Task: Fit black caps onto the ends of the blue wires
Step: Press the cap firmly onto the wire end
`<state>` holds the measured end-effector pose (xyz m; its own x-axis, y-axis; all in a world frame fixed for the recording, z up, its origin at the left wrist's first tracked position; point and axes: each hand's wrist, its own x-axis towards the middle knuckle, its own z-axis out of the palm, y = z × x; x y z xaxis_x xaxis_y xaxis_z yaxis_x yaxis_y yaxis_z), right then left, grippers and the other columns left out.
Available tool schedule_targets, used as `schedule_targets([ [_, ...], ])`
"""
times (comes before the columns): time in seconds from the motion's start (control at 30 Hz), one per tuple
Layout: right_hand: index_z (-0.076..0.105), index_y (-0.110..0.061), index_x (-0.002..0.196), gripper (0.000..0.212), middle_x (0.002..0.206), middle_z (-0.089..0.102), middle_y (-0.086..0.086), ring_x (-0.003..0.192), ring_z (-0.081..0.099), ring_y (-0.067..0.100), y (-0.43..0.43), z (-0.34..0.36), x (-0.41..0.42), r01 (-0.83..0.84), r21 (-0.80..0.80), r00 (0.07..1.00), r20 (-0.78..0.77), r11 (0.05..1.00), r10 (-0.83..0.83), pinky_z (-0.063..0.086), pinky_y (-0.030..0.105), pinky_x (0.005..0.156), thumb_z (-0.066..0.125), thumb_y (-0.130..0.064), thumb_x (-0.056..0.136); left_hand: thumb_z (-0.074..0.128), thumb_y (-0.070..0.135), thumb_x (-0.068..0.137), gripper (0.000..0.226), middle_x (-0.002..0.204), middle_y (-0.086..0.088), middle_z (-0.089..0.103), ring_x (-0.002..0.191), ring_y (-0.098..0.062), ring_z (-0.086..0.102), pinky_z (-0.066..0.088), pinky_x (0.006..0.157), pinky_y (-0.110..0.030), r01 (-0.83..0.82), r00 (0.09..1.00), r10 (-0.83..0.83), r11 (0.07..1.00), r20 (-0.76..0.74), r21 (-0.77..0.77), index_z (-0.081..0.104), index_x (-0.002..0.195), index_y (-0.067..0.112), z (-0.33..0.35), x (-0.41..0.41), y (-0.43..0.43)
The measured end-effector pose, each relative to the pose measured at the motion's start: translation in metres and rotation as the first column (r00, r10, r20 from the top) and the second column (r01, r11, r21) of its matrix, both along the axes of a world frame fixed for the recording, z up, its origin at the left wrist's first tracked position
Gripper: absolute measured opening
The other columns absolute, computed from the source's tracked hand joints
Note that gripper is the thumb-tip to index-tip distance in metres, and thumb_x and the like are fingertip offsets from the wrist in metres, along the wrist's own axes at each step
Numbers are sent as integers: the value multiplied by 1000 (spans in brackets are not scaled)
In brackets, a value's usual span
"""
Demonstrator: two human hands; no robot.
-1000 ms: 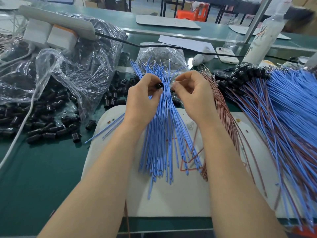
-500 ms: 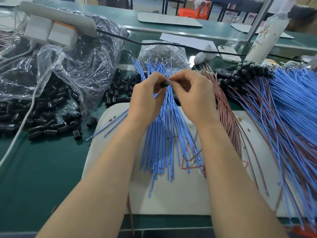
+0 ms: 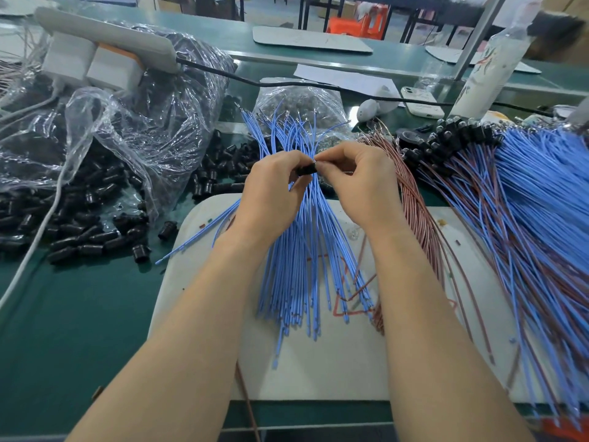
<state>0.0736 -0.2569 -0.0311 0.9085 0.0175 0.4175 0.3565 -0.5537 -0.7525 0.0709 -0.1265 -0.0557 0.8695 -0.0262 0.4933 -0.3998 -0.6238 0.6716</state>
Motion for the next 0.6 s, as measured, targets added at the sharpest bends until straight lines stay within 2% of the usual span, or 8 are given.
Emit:
schedule_targets([
  [0.13,72,-14,88,10,78,69,-5,76,67,8,-5,-4,5,-28,89,998,-60,996,33,55,26,78,68,-6,84,61,6,88,17,88,-3,67,78,-18,56,48,79,-35,26,1000,-26,999,3,37,70,103,9,0,-1,0],
  [0.27,69,-20,82,17,73,69,-5,65,65,5,-10,-8,9,-61,222,991,-106,973,86,54,21,64,67,-3,84,62,10,88,14,79,4,60,70,-14,50,46,73,-33,30,999,-30,999,-12,44,69,100,11,0,-2,-2],
  [0.4,66,-20,81,18,75,68,-2,69,65,8,-16,-13,14,36,341,995,-103,939,-1,56,26,72,65,-3,86,62,20,90,15,84,6,64,73,-16,54,48,77,-35,-3,998,5,1000,-63,30,68,103,14,-2,-1,-6],
  [0.5,64,-20,82,15,83,67,0,81,65,17,-24,-16,17,220,293,975,-107,930,-197,55,37,83,62,-6,86,61,24,92,18,80,8,61,67,-13,54,48,70,-31,-91,994,89,995,-67,-35,67,106,16,-3,0,-3],
  [0.6,66,-14,95,11,91,66,-1,86,62,13,-25,-19,15,310,76,950,-75,948,-304,53,31,86,58,-8,89,59,28,93,19,73,12,60,60,-6,52,42,59,-20,-140,989,131,975,-62,-173,65,109,20,-1,-1,1],
])
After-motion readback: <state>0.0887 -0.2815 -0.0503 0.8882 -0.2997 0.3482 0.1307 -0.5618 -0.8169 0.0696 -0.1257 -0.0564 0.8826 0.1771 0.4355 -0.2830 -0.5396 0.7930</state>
